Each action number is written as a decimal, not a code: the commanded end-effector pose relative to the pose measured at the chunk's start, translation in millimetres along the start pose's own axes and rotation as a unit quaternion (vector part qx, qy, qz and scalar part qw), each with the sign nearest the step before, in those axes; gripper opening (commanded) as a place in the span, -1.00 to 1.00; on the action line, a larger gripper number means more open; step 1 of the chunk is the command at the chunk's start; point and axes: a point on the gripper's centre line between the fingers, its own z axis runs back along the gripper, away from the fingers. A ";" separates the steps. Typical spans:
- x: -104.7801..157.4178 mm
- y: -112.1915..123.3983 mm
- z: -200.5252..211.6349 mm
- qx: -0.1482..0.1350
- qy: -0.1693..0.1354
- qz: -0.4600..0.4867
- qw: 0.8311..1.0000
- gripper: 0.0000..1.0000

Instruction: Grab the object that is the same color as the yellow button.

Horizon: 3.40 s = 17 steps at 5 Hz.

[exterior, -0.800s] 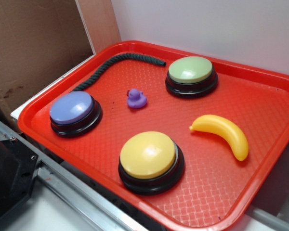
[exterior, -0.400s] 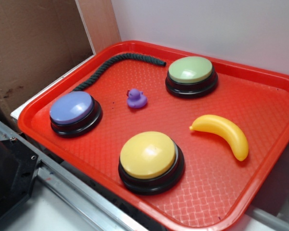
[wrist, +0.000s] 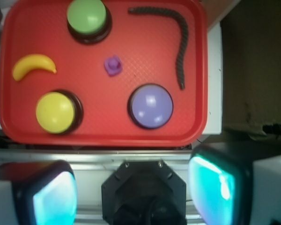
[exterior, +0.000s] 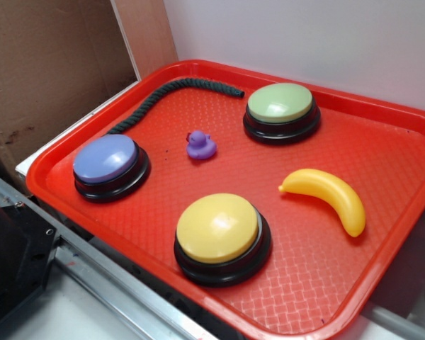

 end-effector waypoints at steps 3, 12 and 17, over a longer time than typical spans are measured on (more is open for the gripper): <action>107.3 -166.3 10.6 0.034 -0.020 -0.434 0.900 1.00; 58.2 -154.9 -175.6 -0.006 0.085 -0.673 0.735 1.00; 83.6 -168.1 -203.6 -0.005 0.073 -0.673 0.736 1.00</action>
